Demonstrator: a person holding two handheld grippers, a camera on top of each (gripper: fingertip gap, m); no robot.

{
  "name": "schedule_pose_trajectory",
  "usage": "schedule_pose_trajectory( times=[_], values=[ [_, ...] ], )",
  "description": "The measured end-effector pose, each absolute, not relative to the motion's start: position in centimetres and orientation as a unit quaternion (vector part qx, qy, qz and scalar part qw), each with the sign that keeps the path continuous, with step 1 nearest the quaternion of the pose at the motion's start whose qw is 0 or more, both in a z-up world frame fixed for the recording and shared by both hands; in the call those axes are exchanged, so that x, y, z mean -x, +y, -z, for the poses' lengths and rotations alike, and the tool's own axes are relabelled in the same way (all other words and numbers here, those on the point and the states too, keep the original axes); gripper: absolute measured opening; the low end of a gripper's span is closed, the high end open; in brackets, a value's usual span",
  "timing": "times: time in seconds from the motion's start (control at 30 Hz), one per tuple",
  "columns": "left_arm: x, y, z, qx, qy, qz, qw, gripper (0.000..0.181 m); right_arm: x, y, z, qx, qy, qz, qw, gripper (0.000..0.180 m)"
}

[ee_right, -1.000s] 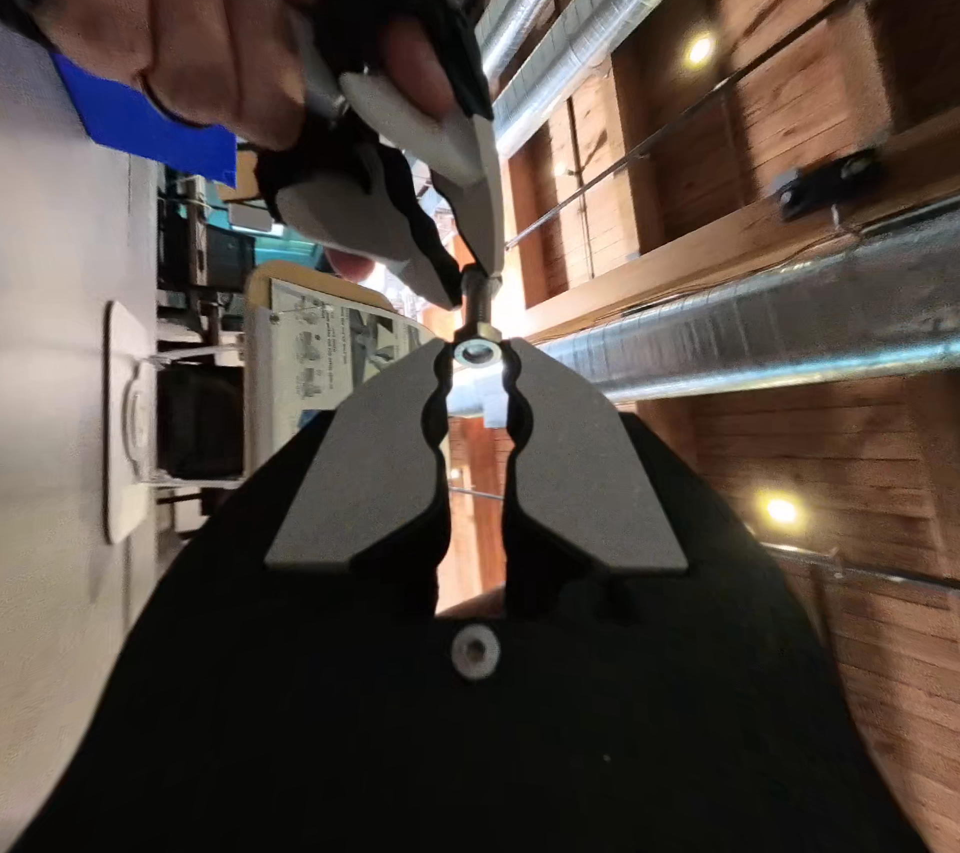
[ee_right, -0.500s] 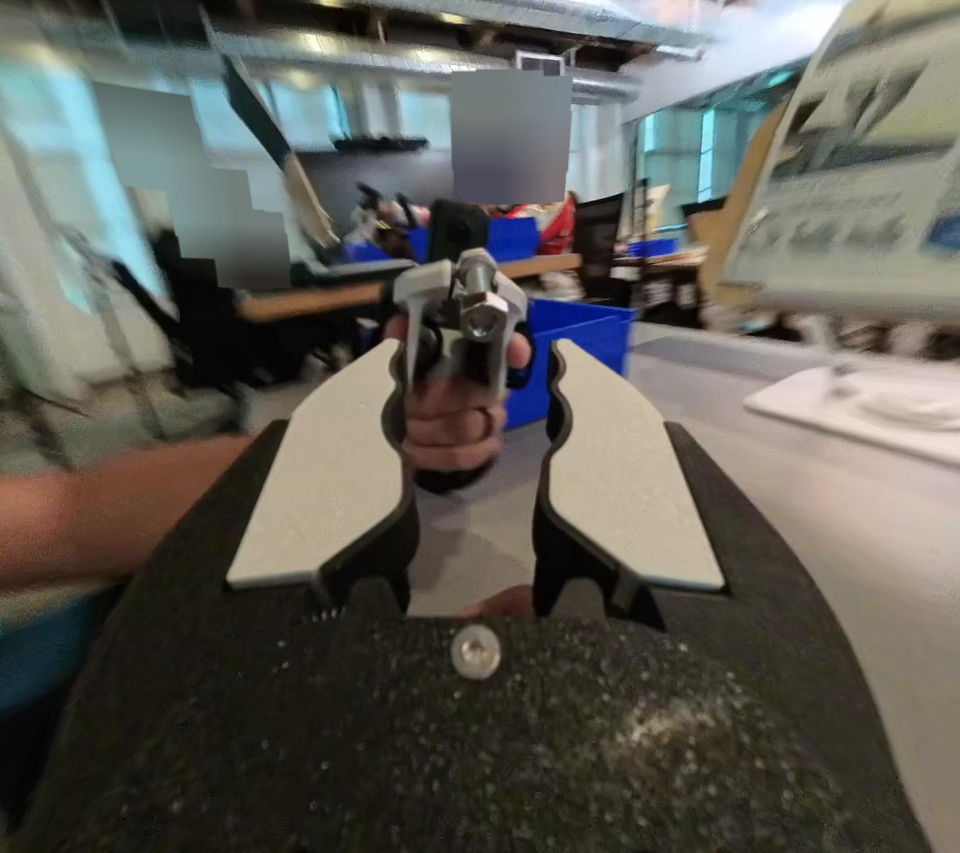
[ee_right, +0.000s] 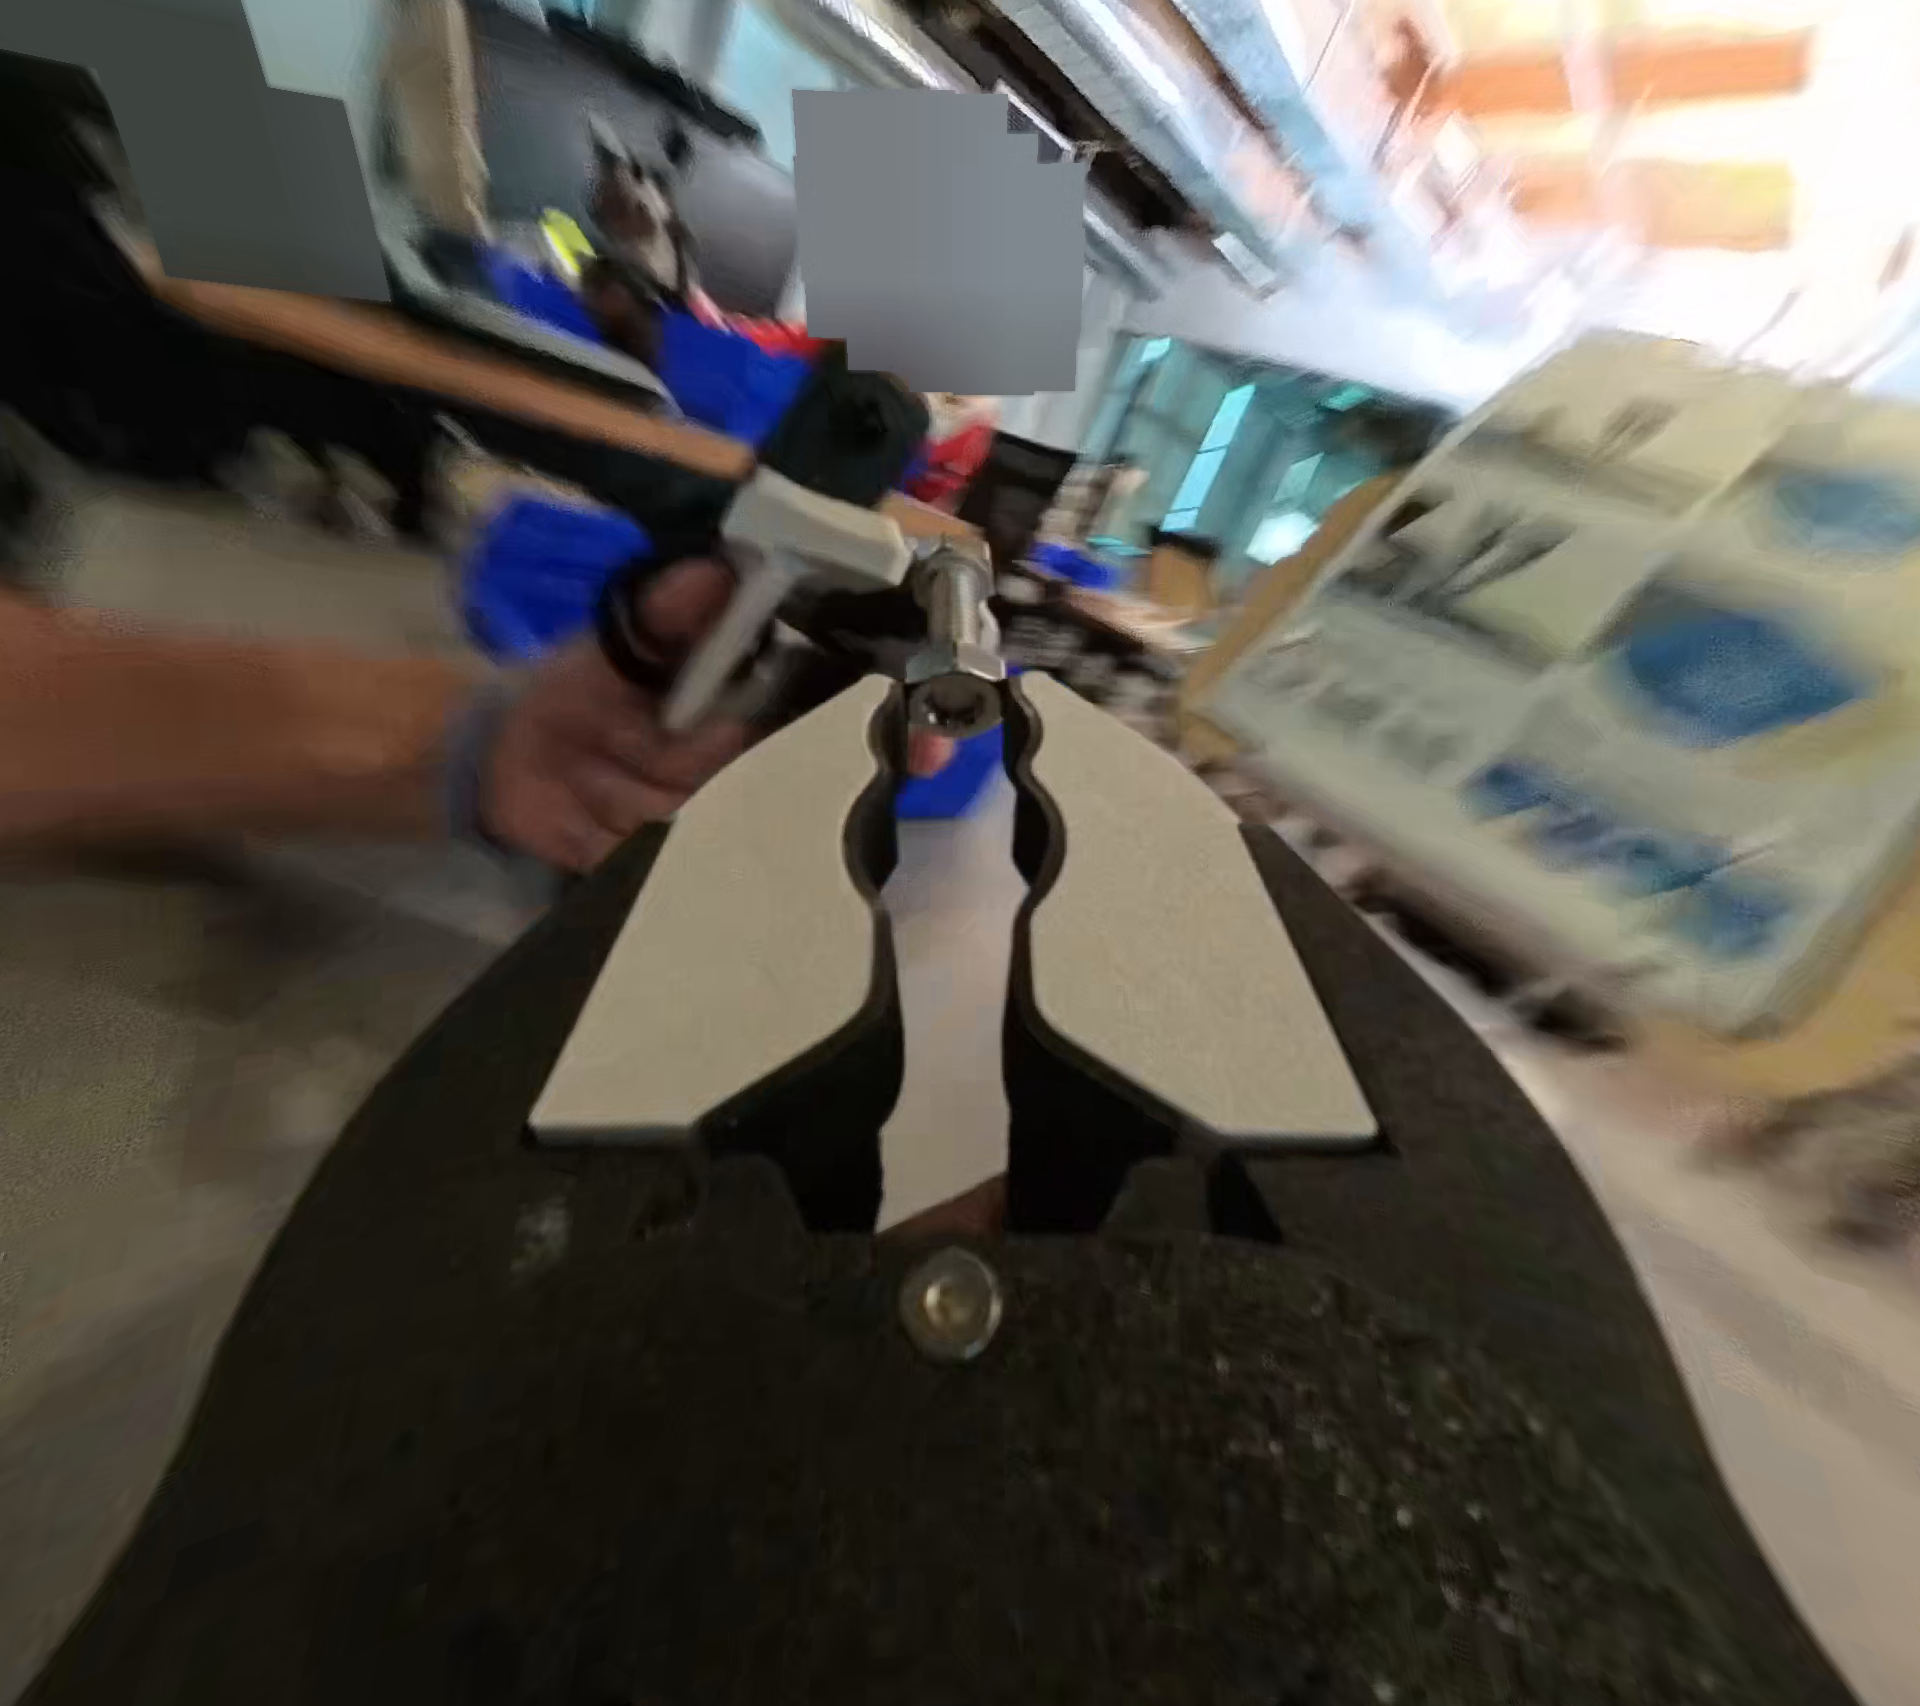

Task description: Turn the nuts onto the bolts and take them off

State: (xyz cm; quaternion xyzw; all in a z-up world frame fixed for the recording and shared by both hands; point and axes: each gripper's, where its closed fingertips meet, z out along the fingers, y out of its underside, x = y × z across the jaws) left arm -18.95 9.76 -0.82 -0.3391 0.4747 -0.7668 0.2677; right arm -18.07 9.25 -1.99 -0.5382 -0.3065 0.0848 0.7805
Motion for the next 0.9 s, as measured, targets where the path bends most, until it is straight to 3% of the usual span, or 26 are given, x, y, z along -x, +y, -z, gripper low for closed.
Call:
schedule_pose_trajectory(
  times=[0.1,0.2,0.3,0.6,0.67,0.8,0.9],
  values=[
    [19.0,9.9,0.7,0.337,0.471,0.771,0.265,0.015,17.8,9.4,1.5,0.441,-0.409,0.219,0.768,0.017],
    [19.0,10.1,0.8,0.340,0.466,0.772,0.266,0.015,17.5,9.5,1.1,0.289,-0.462,0.474,0.692,0.017],
    [18.9,10.4,0.8,0.344,0.460,0.775,0.264,0.015,17.4,9.7,1.1,0.196,-0.463,0.572,0.649,0.018],
    [18.7,10.2,1.1,0.347,0.462,0.775,0.259,0.015,17.4,9.5,1.6,0.206,-0.458,0.542,0.674,0.018],
    [18.7,10.1,1.1,0.346,0.465,0.772,0.259,0.015,17.4,9.5,1.9,0.273,-0.465,0.450,0.712,0.018],
    [18.9,10.1,0.7,0.339,0.462,0.775,0.266,0.015,17.2,8.3,1.0,0.366,-0.422,0.272,0.783,0.040],
    [19.1,10.3,0.5,0.338,0.458,0.777,0.269,0.015,17.7,8.5,2.2,0.501,-0.364,0.009,0.785,0.047]
  ],
)
